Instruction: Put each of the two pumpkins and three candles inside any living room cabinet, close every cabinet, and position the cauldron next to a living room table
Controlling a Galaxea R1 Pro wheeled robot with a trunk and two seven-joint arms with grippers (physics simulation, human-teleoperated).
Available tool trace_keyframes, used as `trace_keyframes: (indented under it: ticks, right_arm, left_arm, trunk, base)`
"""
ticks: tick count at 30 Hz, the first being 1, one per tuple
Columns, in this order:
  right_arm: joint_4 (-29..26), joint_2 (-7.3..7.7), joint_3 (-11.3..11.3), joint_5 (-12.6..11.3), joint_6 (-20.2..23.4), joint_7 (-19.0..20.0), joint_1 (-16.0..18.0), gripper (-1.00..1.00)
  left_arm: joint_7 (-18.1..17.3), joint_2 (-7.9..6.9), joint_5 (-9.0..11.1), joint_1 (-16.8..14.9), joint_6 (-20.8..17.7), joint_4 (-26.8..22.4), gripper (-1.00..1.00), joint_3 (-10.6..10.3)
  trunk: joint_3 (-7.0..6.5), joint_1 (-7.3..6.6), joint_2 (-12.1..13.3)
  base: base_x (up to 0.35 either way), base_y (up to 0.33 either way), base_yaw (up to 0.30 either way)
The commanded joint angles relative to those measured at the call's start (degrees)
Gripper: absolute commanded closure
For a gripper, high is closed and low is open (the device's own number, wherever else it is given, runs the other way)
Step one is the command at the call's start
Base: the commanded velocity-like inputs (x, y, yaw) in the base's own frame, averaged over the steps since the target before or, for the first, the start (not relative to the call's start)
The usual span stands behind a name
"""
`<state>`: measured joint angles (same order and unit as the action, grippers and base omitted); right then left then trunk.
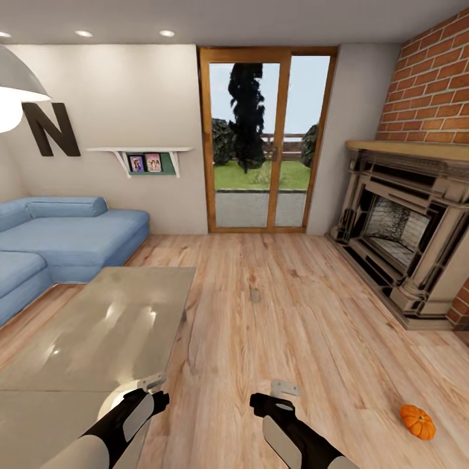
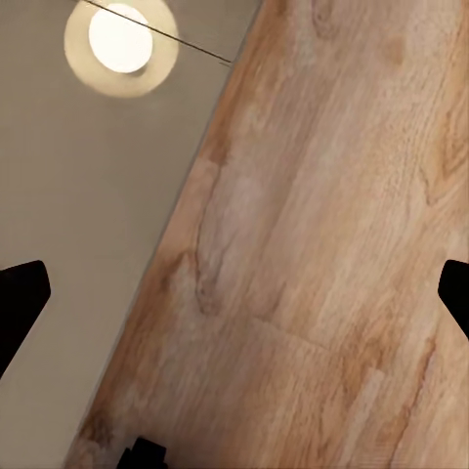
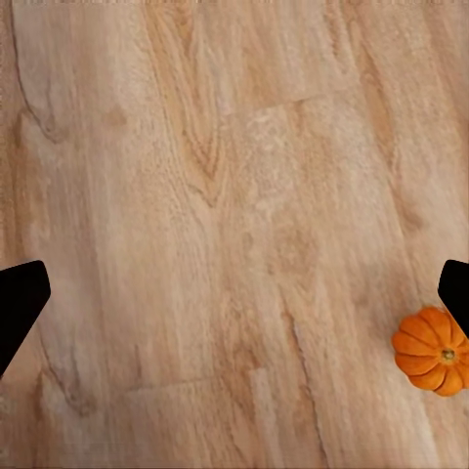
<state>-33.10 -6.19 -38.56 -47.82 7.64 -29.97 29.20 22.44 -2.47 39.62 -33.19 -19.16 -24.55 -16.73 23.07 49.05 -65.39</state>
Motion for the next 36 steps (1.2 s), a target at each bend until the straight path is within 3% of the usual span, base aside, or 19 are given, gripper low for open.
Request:
trace_keyframes:
  ticks: [1,36]
  right_arm:
    - [-0.1,0.04,-0.3,-0.2,0.3,-0.4,0.1,-1.00]
    - [-0.1,0.04,-0.3,-0.1,0.3,-0.3,0.1,-1.00]
  left_arm:
    - [0.5,-0.08,0.5,0.0,-0.2,-0.1,-1.00,-0.5]
    - [0.5,0.11,0.5,0.0,-0.3,-0.1,-1.00,-0.5]
  trunk:
    - [0.07,0.01,0.0]
    - [0.07,0.01,0.0]
  base:
    - [0.093,0.003,0.000]
    - [0.057,0.000,0.018]
